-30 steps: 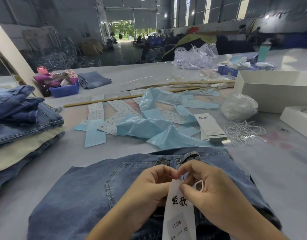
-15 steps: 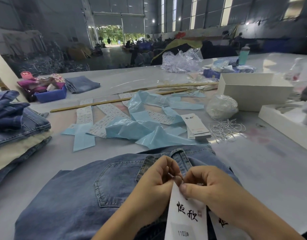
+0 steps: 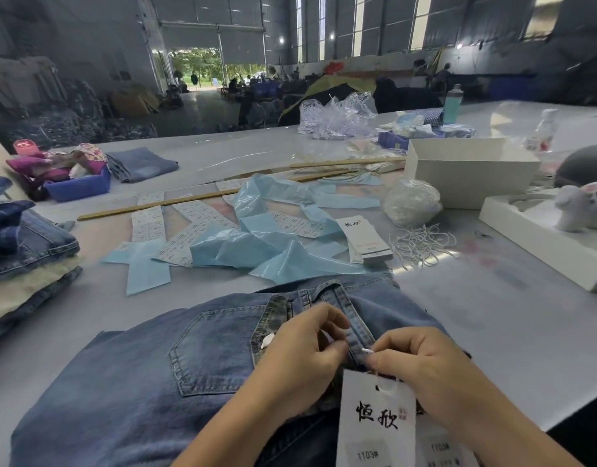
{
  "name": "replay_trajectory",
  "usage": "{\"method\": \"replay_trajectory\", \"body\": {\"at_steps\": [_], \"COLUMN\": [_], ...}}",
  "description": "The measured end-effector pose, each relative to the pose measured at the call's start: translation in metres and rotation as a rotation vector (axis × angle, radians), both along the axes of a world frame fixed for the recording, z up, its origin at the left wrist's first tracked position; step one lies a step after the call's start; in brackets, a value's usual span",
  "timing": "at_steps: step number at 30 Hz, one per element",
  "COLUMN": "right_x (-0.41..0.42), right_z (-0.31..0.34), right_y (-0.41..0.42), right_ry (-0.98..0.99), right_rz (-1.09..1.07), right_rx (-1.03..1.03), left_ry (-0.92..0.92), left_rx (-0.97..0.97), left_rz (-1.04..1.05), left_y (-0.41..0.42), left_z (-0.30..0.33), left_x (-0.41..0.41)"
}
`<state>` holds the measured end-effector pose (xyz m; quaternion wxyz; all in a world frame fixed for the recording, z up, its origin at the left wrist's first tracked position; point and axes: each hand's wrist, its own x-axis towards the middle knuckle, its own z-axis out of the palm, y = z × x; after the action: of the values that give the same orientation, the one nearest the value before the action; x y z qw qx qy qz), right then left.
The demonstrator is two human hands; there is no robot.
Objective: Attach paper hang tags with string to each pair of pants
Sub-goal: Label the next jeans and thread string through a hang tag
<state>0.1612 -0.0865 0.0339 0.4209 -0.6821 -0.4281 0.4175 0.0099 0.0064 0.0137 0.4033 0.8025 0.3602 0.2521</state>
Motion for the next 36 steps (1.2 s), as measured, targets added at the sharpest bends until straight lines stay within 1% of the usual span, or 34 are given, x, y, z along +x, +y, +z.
{"method": "replay_trajectory", "body": {"at_steps": [2, 3, 9, 10, 12, 16, 18, 20, 23, 25, 28, 36], "right_x": [0.001, 0.002, 0.004, 0.005, 0.005, 0.004, -0.001, -0.005, -0.006, -0.006, -0.006, -0.003], "right_z": [-0.002, -0.003, -0.009, -0.010, -0.012, -0.010, -0.008, -0.009, -0.014, -0.017, -0.019, -0.025], "right_y": [-0.001, -0.002, -0.001, -0.001, -0.002, -0.003, -0.003, 0.000, 0.005, 0.007, 0.009, 0.008], "right_ry": [-0.012, -0.004, -0.070, -0.084, -0.100, -0.124, -0.174, -0.267, -0.414, -0.463, -0.483, -0.550], "right_rz": [0.004, 0.002, -0.038, -0.045, -0.056, -0.111, -0.104, -0.070, -0.040, -0.024, -0.008, 0.068], "right_rx": [-0.004, -0.002, 0.076, 0.092, 0.118, 0.204, 0.249, 0.249, 0.206, 0.174, 0.171, 0.164], "left_ry": [0.137, 0.175, 0.287, 0.294, 0.278, 0.164, 0.097, 0.061, 0.088, 0.118, 0.145, 0.187], "left_rx": [0.073, 0.108, 0.376, 0.397, 0.361, 0.150, 0.113, 0.104, 0.137, 0.174, 0.179, 0.066], "left_rz": [-0.059, -0.092, -0.120, -0.113, -0.078, 0.039, 0.100, 0.110, 0.062, 0.032, -0.022, -0.066], "left_y": [0.002, 0.003, 0.004, 0.004, 0.005, 0.013, 0.018, 0.020, 0.016, 0.013, 0.014, 0.018], "left_z": [0.001, 0.001, 0.005, 0.005, 0.005, 0.004, 0.003, 0.003, 0.001, -0.001, 0.000, 0.003], "left_x": [0.002, 0.003, 0.008, 0.009, 0.010, 0.010, 0.009, 0.009, 0.010, 0.010, 0.007, 0.002]}}
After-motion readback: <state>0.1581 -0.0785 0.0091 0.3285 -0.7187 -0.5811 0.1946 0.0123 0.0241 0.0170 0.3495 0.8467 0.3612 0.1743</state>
